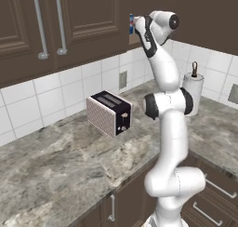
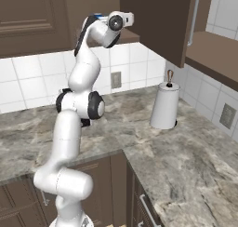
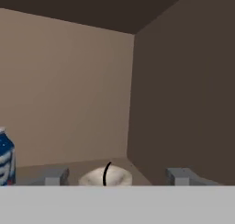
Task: Pick the candle and candle from the dining table and place them in the open cabinet. Close the cabinet after placing the objects.
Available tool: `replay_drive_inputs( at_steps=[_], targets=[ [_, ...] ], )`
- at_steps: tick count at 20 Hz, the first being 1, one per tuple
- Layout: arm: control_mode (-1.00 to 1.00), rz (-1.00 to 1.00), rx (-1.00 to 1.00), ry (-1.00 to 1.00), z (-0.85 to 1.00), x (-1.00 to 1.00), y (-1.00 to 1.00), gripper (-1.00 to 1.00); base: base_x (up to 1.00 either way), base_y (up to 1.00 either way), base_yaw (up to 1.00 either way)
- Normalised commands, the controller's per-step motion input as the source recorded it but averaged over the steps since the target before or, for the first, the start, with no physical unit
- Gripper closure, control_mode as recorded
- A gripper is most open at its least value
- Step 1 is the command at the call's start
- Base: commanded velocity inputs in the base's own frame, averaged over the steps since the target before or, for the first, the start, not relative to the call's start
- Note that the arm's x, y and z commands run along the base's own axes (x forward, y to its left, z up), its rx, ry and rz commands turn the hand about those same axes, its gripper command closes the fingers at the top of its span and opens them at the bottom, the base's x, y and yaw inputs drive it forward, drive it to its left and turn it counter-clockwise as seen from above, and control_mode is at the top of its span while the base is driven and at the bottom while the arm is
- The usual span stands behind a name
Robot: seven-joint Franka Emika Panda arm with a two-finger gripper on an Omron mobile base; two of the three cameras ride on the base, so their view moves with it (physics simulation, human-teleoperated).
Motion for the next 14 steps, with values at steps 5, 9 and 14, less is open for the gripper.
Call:
replay_drive_inputs(
  at_steps=[5, 9, 14],
  targets=[
    [-1.00, -0.06, 0.00, 0.00, 0.28, -0.15, 0.00, -1.00, 0.00, 0.00, 0.00],
    [-1.00, -0.01, 0.01, 0.00, -0.01, -1.00, -0.26, -1.00, 0.00, 0.00, 0.00],
    [-1.00, 0.00, -0.01, -0.02, -0.58, -1.00, -0.19, -1.00, 0.00, 0.00, 0.00]
  ],
)
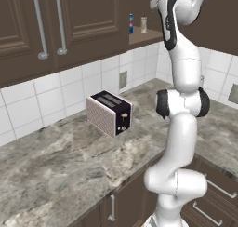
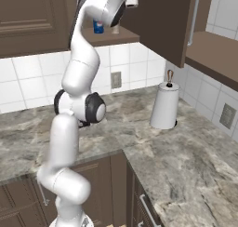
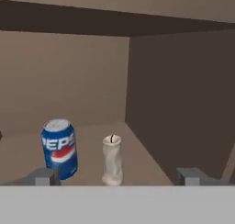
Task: Pick the candle and candle from the dining table and place them in the open cabinet. Close the cabinet after placing the objects.
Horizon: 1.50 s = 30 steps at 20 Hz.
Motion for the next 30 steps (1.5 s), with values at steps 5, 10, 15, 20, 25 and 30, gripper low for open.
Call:
replay_drive_inputs(
  at_steps=[5, 10, 15, 20, 25, 30],
  targets=[
    [-1.00, 0.00, -0.13, -0.14, -1.00, -1.00, 0.02, -1.00, 0.00, 0.00, 0.00],
    [-1.00, 0.00, -0.19, -0.11, -1.00, -1.00, 0.14, -1.00, 0.00, 0.00, 0.00],
    [-1.00, 0.00, -0.20, -0.11, -1.00, -1.00, 0.19, -1.00, 0.00, 0.00, 0.00],
    [-1.00, 0.00, -0.14, -0.44, -1.00, -1.00, 0.67, -1.00, 0.00, 0.00, 0.00],
    [-1.00, 0.00, -0.24, -0.53, -1.00, -1.00, 1.00, -1.00, 0.00, 0.00, 0.00],
    [-1.00, 0.00, -0.24, -0.60, -0.84, -0.75, 0.98, -1.00, 0.00, 0.00, 0.00]
  ],
)
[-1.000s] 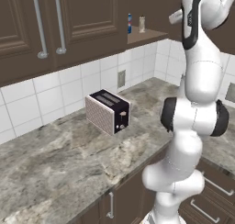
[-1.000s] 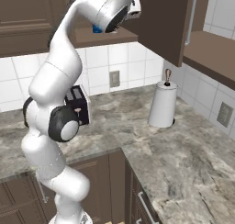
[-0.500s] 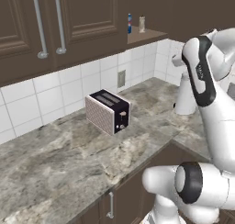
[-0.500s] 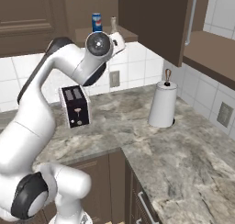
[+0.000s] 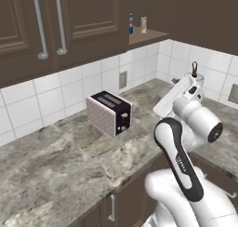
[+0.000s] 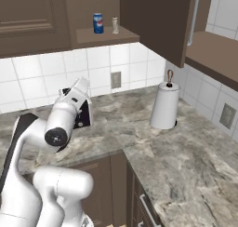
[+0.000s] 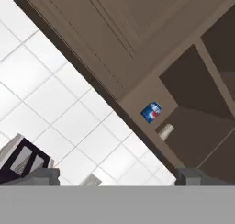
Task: Pick the candle and candle from the dining table and place them in the open cabinet. Close the cabinet after placing the objects.
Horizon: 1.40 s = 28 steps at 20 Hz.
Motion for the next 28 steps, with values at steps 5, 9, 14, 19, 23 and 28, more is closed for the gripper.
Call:
replay_drive_inputs(
  at_steps=[5, 9, 14, 19, 23, 28],
  targets=[
    [-1.00, 0.00, -0.07, -0.07, -0.10, 0.00, 0.32, -1.00, 0.00, 0.00, 0.00],
    [-1.00, 0.00, 0.00, -0.05, -0.01, -0.38, 0.00, -1.00, 0.00, 0.00, 0.00],
    [1.00, 0.01, 0.00, 0.00, -0.10, -0.35, 0.00, -1.00, -0.60, 0.00, 0.06],
    [1.00, 0.00, 0.00, 0.00, 0.00, 0.00, 0.00, -1.00, -1.00, 0.16, 0.30],
    [1.00, 0.00, 0.00, 0.00, 0.00, 0.00, 0.00, -1.00, -0.76, 0.07, 0.77],
    [1.00, 0.00, 0.00, 0.00, 0.00, 0.00, 0.00, -1.00, -0.36, 0.00, 0.93]
  ],
)
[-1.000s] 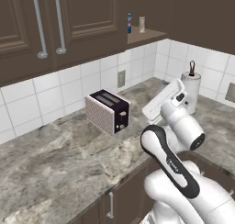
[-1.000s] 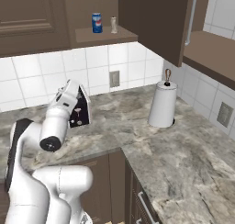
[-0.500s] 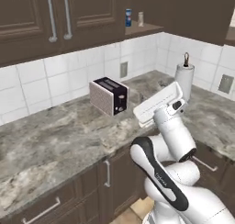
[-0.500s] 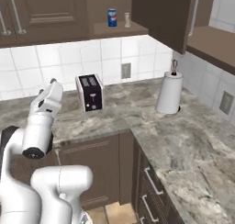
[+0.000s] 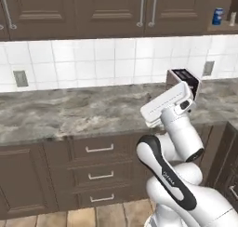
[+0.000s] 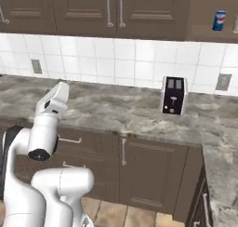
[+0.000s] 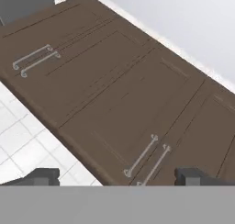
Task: Pick the candle and candle from the dining table and place them in the open cabinet. Close the cabinet after placing the objects.
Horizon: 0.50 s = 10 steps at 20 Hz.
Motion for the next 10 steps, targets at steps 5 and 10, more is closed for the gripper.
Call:
replay_drive_inputs(
  at_steps=[5, 10],
  targets=[
    [1.00, 0.00, 0.00, 0.00, 0.00, 0.00, 0.00, -1.00, -0.17, 0.00, 0.99],
    [1.00, 0.00, 0.00, 0.00, 0.00, 0.00, 0.00, -1.00, -0.42, 0.00, 0.87]
  ],
)
